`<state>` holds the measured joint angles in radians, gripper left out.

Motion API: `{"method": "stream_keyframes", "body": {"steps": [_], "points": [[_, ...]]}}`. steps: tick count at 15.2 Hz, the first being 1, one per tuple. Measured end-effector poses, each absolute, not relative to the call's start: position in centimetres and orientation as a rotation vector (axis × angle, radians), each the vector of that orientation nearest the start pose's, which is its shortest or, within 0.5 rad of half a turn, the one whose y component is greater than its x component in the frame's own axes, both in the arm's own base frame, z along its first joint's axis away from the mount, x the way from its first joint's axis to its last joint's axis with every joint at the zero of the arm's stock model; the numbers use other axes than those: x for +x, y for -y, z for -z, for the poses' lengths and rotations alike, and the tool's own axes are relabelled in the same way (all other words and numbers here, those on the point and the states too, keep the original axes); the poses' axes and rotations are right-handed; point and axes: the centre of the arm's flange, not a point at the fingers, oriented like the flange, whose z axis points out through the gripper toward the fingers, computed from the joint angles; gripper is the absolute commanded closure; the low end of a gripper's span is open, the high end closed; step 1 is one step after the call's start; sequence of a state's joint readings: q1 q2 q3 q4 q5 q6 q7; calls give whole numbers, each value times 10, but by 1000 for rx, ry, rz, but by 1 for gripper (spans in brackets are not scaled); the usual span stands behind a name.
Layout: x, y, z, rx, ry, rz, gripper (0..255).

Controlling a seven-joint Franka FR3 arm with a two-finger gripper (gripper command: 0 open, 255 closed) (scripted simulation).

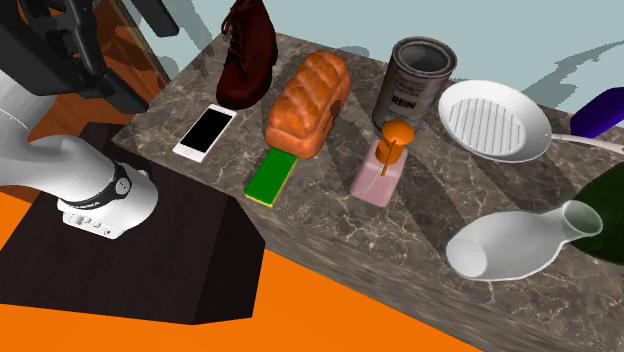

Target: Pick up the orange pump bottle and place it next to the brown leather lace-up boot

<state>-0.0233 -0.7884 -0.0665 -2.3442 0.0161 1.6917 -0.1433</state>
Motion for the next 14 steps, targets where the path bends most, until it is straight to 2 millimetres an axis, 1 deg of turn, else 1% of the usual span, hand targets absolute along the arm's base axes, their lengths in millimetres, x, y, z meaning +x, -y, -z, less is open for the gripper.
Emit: {"method": "stream_keyframes", "body": {"steps": [1,3,6,10,14], "points": [[317,34,-608,-3084,106,218,0],[330,29,-603,-3093,119,216,0],[362,13,-589,-3115,148,211,0],[409,-5,-560,-3145,190,205,0],[448,-27,-536,-3175,233,200,0]]}}
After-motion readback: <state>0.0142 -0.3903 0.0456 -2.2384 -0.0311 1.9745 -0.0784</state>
